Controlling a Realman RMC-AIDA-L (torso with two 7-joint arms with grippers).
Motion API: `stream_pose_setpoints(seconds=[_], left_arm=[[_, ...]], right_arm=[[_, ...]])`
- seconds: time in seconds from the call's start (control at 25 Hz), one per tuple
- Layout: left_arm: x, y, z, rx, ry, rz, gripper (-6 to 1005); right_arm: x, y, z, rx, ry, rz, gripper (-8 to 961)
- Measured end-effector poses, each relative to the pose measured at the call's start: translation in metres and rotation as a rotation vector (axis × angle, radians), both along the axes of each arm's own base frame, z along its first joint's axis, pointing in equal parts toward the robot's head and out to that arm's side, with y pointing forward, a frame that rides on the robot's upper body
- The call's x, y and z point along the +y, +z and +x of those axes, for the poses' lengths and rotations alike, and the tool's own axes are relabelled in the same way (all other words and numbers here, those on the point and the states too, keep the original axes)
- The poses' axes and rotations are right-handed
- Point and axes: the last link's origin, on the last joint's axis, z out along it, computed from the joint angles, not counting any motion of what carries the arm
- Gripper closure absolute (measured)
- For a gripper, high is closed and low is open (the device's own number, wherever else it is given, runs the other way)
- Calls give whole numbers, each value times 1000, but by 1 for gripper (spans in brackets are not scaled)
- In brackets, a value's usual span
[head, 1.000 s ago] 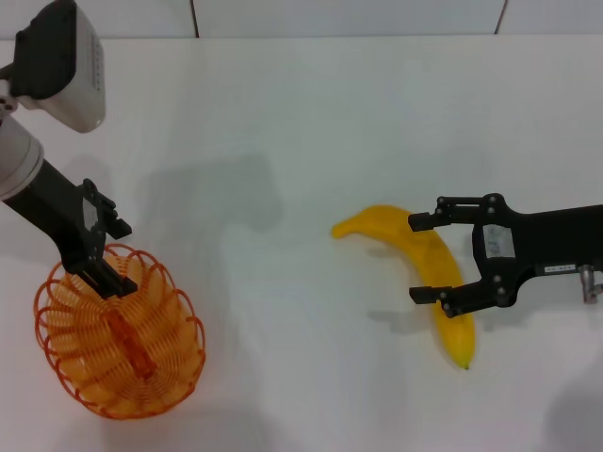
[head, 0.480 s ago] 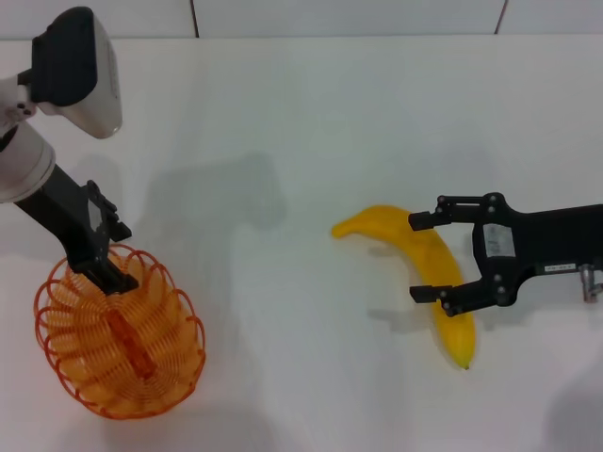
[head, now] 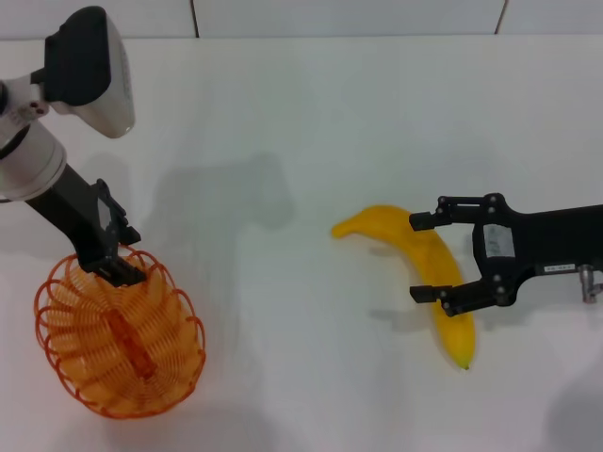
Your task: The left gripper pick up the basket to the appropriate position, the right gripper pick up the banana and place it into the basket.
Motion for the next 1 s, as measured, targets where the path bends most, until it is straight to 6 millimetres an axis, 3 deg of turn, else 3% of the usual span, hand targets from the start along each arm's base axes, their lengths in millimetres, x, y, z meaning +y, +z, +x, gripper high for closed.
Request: stream_pose_setpoints(seconds=[0.12,0.32,0.68,0.88,1.0], left_arm=[[1,1,1,0,3,3,371],[-1,0,1,14,0,-10,597],[-2,-1,0,23,-3,-22,827],[-5,0,0,22,3,-38,914],[-9,5,4,8,6,-55,915]], right_arm=[[0,0,0,0,0,-1,76],[-1,0,1,2,-5,1,76],[-2,0,2,2,-7,2,76],[-2,0,2,2,-7,2,76],[-2,1,3,0,-10,4,76]])
